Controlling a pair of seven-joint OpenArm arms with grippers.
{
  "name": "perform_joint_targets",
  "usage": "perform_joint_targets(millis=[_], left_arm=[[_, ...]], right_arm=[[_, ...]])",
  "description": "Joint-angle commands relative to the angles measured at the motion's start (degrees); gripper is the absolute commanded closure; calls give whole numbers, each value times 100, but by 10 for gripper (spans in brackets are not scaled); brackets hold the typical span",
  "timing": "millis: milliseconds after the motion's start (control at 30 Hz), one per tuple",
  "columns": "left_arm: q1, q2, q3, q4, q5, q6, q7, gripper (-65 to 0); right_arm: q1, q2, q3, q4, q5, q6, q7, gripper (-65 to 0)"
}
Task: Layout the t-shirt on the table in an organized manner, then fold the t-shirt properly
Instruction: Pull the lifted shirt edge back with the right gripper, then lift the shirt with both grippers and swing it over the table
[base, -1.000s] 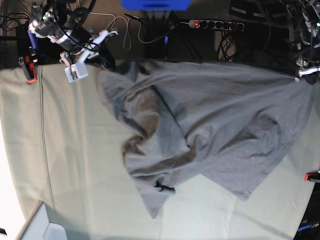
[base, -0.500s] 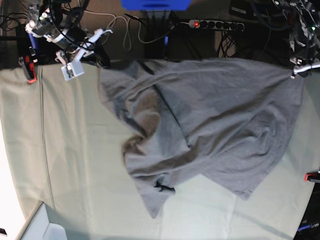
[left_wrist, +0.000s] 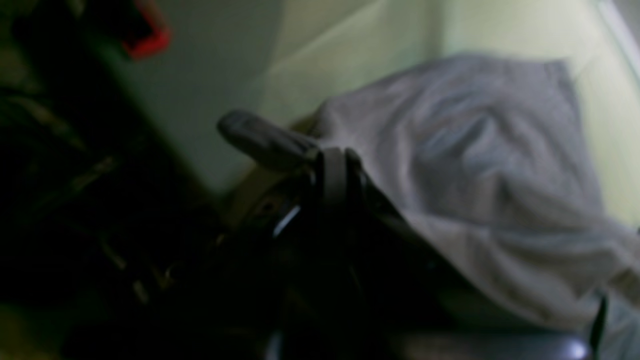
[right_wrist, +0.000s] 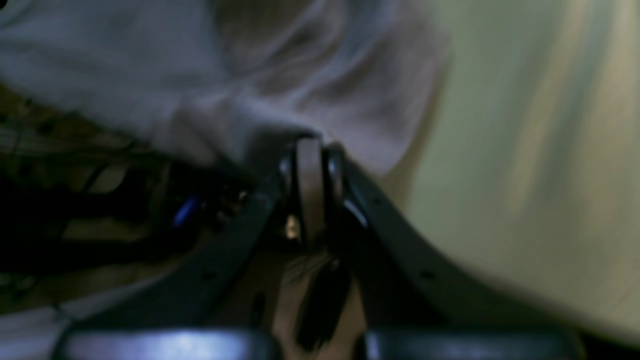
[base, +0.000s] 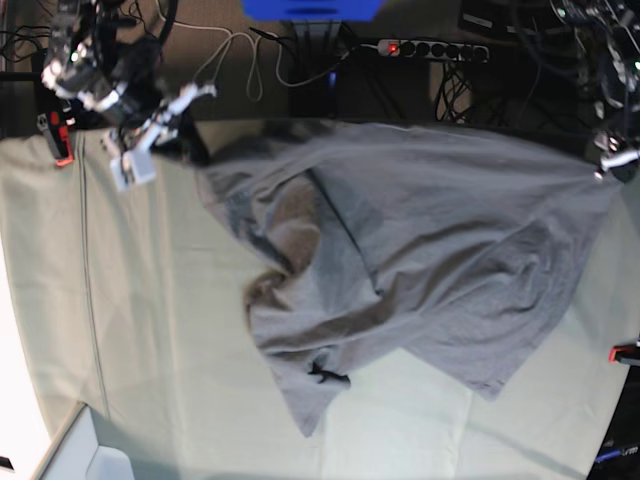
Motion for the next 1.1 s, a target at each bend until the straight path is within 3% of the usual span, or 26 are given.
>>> perform_joint_targets(millis=[0,100,267,567,667,900,1067], left_arm=[[-287,-93,105,173,-22,-52,-151,-2],[-911,-453,641,279,189,-8,-142,-2],[-1957,-902,1757,472,760,10,-142,-2],[-3733,-893,3146,393,1841,10,-142,-2],[-4340,-875,3621,244,2149,10,-151,-1],[-5922,-823,4175,-407,2387,-16,-151,-1],[-6898,-805,4456,-890,2387,-8,-159,-1]], right_arm=[[204,43,27,161,152,97,123,0],[793,87,35,302,152,97,79,0],[2130,210,141,425,152,97,-483,0],[4758,298,440,311,143,97,-1442,0],[5611,368,449,-190,135,97,-1442,0],[7466,1036,431,-1368,-103,97,-1257,0],[8714,1159,405,-2063,-129,97,-976,0]])
